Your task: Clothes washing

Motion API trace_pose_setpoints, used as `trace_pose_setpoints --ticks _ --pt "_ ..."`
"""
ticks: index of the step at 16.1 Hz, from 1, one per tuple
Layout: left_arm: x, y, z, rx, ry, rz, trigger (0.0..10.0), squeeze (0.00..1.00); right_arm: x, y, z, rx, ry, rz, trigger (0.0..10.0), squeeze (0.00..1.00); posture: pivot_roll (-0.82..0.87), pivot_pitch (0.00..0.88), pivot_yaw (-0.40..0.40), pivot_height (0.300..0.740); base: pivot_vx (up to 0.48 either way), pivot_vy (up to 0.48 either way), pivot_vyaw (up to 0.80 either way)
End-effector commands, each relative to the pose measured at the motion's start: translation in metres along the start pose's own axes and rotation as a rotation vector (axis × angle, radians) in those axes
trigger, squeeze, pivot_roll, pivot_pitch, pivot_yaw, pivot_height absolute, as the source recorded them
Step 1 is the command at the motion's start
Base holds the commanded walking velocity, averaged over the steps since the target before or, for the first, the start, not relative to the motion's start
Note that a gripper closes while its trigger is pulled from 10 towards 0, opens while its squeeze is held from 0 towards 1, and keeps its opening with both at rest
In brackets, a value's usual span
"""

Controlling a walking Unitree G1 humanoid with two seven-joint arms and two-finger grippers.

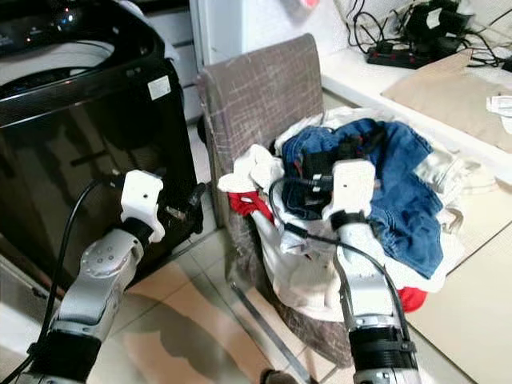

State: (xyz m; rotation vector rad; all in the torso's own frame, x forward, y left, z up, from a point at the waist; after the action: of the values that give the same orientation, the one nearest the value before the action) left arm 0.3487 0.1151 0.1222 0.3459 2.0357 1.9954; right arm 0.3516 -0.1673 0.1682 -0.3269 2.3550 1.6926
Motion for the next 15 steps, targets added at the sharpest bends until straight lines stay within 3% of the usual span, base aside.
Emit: trace_pose_setpoints --ticks 1,3,6,8,10,12,15 --pt "-0.004 0.003 0.001 0.002 -0.001 -0.007 10.0 0.00 -0.001 0.007 -0.010 0.016 -0.032 -0.020 10.0 0.00 -0.19 0.000 0.053 0.740 0.000 0.000 -0.63" --pt "-0.006 0.001 0.002 0.013 0.002 -0.001 10.0 0.00 0.001 0.001 -0.033 -0.017 -0.124 0.026 10.0 0.00 -0.21 0.000 0.060 0.740 0.000 0.000 -0.63" --pt "-0.011 0.006 0.004 -0.015 -0.009 -0.015 10.0 0.00 0.026 -0.033 -0.055 -0.018 -0.201 0.163 10.0 0.00 -0.21 0.000 0.060 0.740 0.000 0.000 -0.63" --pt "-0.013 0.014 0.007 -0.019 -0.042 -0.048 10.0 0.00 0.040 -0.043 -0.052 0.001 -0.189 0.203 10.0 0.00 -0.22 0.000 0.065 0.740 0.000 -0.426 -0.63" --pt "-0.015 0.016 0.000 -0.042 -0.088 -0.058 10.0 0.00 0.036 -0.037 -0.045 0.006 -0.172 0.179 10.0 0.00 -0.24 0.000 0.079 0.740 0.129 -0.409 -0.63" --pt "-0.019 0.016 0.000 -0.013 -0.086 -0.055 10.0 0.00 0.033 -0.033 -0.043 0.007 -0.170 0.164 10.0 0.00 -0.25 0.000 0.085 0.740 0.000 0.000 -0.63" --pt "-0.028 0.015 0.015 -0.050 -0.074 -0.026 10.0 0.00 0.031 -0.022 -0.033 0.047 -0.116 0.116 10.0 0.00 -0.26 0.000 0.090 0.740 0.000 0.000 -0.61"
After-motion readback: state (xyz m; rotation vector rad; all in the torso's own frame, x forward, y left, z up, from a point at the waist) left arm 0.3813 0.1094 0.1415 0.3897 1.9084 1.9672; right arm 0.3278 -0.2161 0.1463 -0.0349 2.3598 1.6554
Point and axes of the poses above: a point about 5 cm out from each wrist's last joint towards the gripper, its own x axis pointing back from the gripper into the wrist, its own y axis along the axis of the wrist's last joint, z = x × y, the point moved 5 cm from there along -x, pointing out of the wrist towards the gripper, and after that the axes turned 10 degrees about x, right-handed, at the moved point
